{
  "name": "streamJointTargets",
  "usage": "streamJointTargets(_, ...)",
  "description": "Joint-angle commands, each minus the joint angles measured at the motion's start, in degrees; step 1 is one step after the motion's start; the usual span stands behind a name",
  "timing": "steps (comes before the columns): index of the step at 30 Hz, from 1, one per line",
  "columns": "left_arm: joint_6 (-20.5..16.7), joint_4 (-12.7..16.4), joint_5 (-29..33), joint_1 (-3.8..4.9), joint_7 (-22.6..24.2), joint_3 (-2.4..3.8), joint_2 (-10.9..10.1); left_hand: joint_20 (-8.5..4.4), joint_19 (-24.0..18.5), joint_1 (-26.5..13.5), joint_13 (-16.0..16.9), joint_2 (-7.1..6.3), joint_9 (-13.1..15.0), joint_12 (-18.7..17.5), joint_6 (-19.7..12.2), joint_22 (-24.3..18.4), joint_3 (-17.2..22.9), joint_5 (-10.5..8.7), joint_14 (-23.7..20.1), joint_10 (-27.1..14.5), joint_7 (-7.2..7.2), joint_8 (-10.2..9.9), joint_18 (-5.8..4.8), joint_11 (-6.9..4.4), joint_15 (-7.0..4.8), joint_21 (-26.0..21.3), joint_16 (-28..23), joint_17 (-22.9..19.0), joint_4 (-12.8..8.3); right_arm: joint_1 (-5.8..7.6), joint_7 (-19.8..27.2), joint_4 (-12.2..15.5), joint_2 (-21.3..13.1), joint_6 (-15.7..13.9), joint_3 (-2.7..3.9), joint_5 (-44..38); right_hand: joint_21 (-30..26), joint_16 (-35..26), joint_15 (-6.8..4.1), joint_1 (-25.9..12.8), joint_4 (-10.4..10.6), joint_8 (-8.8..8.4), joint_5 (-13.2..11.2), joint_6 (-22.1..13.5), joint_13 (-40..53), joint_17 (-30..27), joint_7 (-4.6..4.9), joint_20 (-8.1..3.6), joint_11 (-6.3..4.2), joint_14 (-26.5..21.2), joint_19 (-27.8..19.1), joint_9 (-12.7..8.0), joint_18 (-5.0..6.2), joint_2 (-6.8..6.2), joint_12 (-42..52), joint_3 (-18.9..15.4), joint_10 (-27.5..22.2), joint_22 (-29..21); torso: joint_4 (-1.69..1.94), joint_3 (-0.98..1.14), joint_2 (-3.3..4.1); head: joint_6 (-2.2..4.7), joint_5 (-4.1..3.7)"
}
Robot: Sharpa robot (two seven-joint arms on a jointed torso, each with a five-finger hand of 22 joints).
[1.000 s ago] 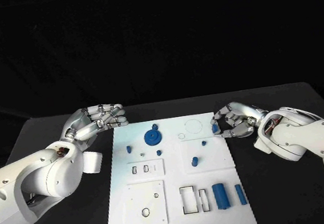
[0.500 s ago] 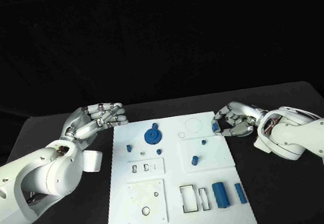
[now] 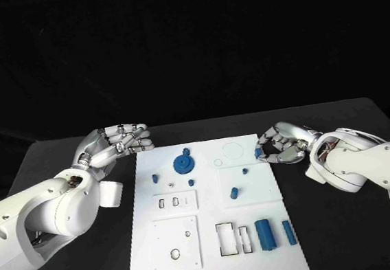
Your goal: Assemble the parts on the task board
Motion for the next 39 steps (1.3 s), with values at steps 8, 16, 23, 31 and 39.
streamJointTargets(8, 1.13, 0.17, 0.12, 0.03, 0.16, 0.03, 0.02, 0.16, -0.06, -0.36, 0.08, -0.38, -0.06, -0.20, -0.21, -0.08, 0.45, -0.20, -0.28, 0.07, 0.39, -0.37, 0.24, 0.42, -0.08, -0.38, -0.33, 0.08, -0.03, -0.05, -0.47, 0.37, 0.14, -1.44, 0.00, -0.72, 0.87, 0.42, -0.76, -0.26, -0.20, 0.67, -0.13, 1.25, 12.18, 13.63, -0.25, -0.17, -0.78, 5.80, 0.89, 0.32, -0.17, 0.35, 0.78, 1.08, 3.80, 7.46, 0.01, -0.04, -0.05, -0.29, -0.12)
streamJointTargets(16, 1.18, 0.19, 0.12, 0.03, 0.13, 0.03, -0.01, 0.16, -0.06, -0.36, 0.08, -0.38, -0.06, -0.20, -0.21, -0.08, 0.45, -0.20, -0.28, 0.07, 0.39, -0.37, 0.24, 0.42, -0.08, -0.38, -0.33, 0.08, -0.03, -0.05, -0.65, 0.96, 0.22, -3.35, 0.01, -0.87, 1.28, 0.53, -1.15, -0.66, -0.43, 1.33, -0.17, 2.37, 12.53, 14.07, -0.74, -0.51, -1.20, 5.89, 1.22, 0.68, -0.29, 0.45, 1.15, 1.97, 4.11, 7.91, -0.02, -0.04, -0.03, -0.32, 0.06)
streamJointTargets(23, 1.21, 0.11, 0.12, 0.03, 0.12, 0.03, -0.01, 0.16, -0.06, -0.36, 0.08, -0.38, -0.06, -0.20, -0.21, -0.08, 0.45, -0.20, -0.28, 0.07, 0.39, -0.37, 0.24, 0.42, -0.08, -0.38, -0.33, 0.08, -0.03, -0.03, -1.01, 2.73, 0.31, -5.84, 0.04, -1.14, 1.69, 0.61, -1.36, -1.19, -0.39, 1.64, -0.20, 2.83, 12.80, 14.41, -1.03, -0.71, -1.47, 5.96, 1.55, 0.88, -0.42, 0.60, 1.45, 2.39, 4.33, 8.33, 0.02, 0.00, -0.07, -0.28, 0.34)
streamJointTargets(31, 1.28, -0.09, 0.12, 0.02, 0.11, 0.03, 0.08, 0.16, -0.06, -0.36, 0.08, -0.38, -0.06, -0.20, -0.21, -0.08, 0.45, -0.20, -0.28, 0.07, 0.39, -0.37, 0.24, 0.42, -0.08, -0.38, -0.33, 0.08, -0.03, 0.05, -1.80, 5.34, 1.17, -7.29, 0.15, -1.53, 1.90, 0.62, -1.45, -1.42, -0.39, 1.77, -0.20, 3.00, 12.84, 14.47, -1.16, -0.80, -1.58, 5.98, 1.71, 0.98, -0.48, 0.65, 1.50, 2.58, 4.38, 8.53, -0.02, 0.01, -0.09, -0.20, 0.75)
streamJointTargets(39, 1.29, -0.38, 0.12, 0.02, 0.10, 0.03, 0.19, 0.16, -0.06, -0.36, 0.08, -0.38, -0.06, -0.20, -0.21, -0.08, 0.45, -0.20, -0.28, 0.07, 0.39, -0.37, 0.24, 0.42, -0.08, -0.38, -0.33, 0.08, -0.03, 0.22, -3.57, 7.83, 2.79, -8.33, 0.24, -2.53, 2.01, 0.64, -1.47, -1.50, -0.39, 1.80, -0.21, 3.04, 12.86, 14.53, -1.19, -0.83, -1.62, 5.99, 1.79, 1.01, -0.51, 0.65, 1.51, 2.62, 4.39, 8.64, -0.08, -0.06, -0.14, -0.40, 1.19)
